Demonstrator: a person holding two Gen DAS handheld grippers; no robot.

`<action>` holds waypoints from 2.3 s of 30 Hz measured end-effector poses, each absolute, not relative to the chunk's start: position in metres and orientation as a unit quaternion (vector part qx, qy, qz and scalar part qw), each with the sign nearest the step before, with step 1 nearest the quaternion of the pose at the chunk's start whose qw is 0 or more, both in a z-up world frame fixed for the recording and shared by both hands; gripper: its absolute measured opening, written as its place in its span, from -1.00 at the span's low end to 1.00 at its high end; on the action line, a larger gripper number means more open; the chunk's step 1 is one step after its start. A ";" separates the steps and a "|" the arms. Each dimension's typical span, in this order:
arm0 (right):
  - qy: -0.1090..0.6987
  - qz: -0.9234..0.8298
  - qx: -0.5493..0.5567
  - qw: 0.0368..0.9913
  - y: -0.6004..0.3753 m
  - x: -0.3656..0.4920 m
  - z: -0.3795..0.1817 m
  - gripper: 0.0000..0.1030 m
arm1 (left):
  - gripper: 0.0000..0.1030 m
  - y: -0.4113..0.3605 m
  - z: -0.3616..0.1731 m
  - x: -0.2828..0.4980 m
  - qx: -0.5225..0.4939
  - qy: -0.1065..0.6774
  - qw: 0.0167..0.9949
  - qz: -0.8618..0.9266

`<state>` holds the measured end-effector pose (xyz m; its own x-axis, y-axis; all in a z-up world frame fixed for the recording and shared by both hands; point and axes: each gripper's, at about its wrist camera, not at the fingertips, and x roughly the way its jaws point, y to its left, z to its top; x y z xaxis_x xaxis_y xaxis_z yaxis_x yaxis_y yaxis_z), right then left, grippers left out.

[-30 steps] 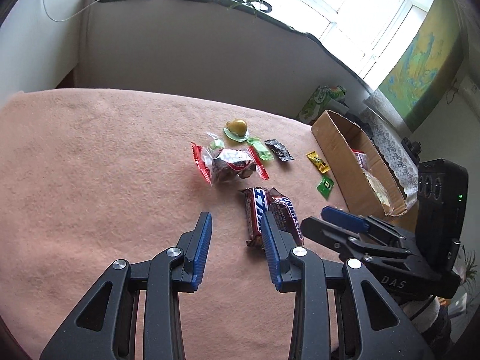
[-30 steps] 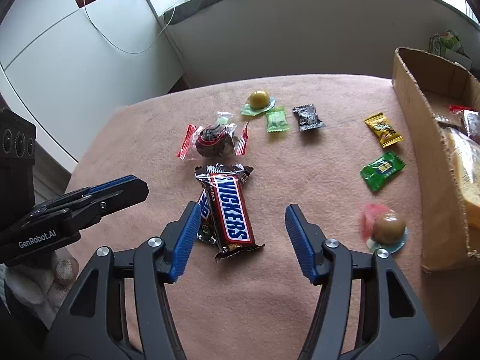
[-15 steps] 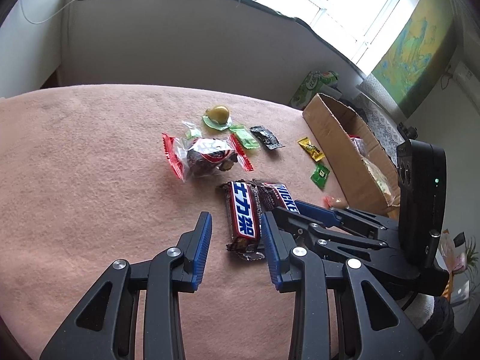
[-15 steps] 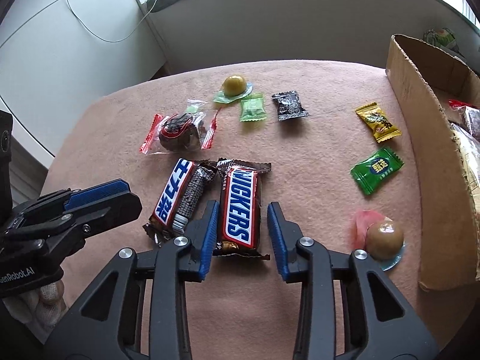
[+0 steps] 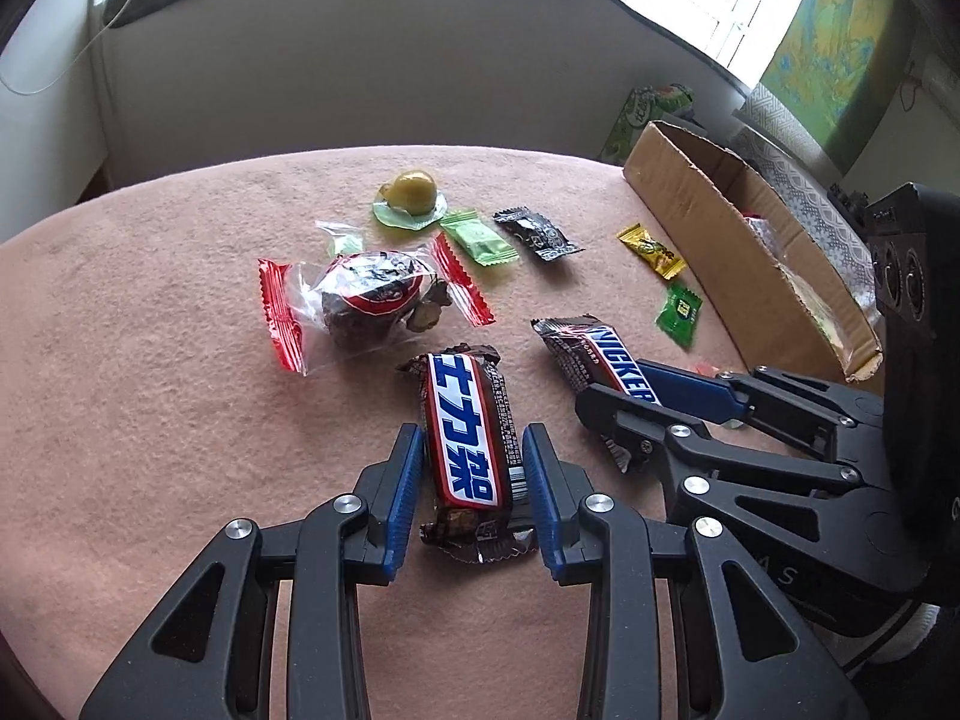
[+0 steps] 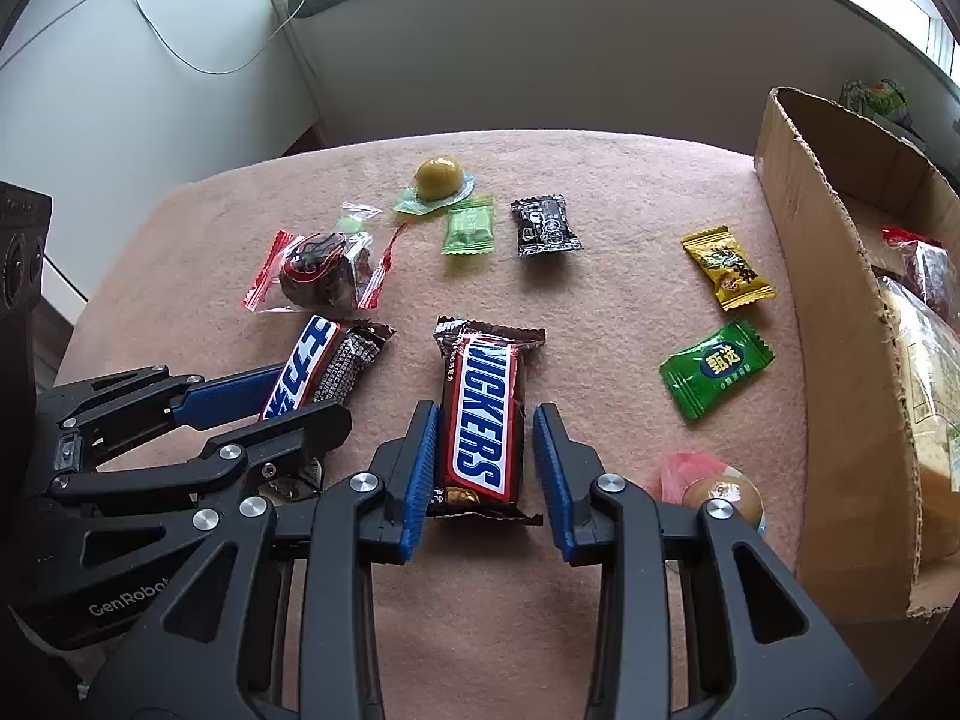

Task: Organize snacks
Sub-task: 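Grasp the Snickers bar with the right tool while the left tool grasps the blue-wrapped bar, then carry both bars over the box with both tools and release them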

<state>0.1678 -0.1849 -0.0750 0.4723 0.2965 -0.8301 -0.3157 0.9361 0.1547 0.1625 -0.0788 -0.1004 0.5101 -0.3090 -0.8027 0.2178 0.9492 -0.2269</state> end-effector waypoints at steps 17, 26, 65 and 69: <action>0.461 0.176 -0.006 0.869 -0.187 0.154 -0.063 -0.42 | -0.44 -0.059 -0.090 0.151 -0.072 0.449 0.878 -0.152; 0.427 0.187 0.015 0.885 -0.196 0.136 -0.033 -0.42 | -0.44 -0.052 -0.068 0.144 -0.094 0.429 0.884 -0.160; 0.365 0.048 0.068 0.927 -0.399 0.198 0.034 -0.42 | -0.44 -0.248 -0.009 0.242 -0.028 0.405 0.871 -0.275; 0.375 0.040 0.075 0.923 -0.412 0.206 0.024 -0.42 | -0.44 -0.256 -0.013 0.250 -0.028 0.412 0.869 -0.273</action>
<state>0.2064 -0.4121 0.0237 0.7152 0.1292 -0.6868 -0.0173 0.9857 0.1674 0.2499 -0.2563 -0.0127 0.5118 -0.4974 -0.7005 0.4514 0.8494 -0.2733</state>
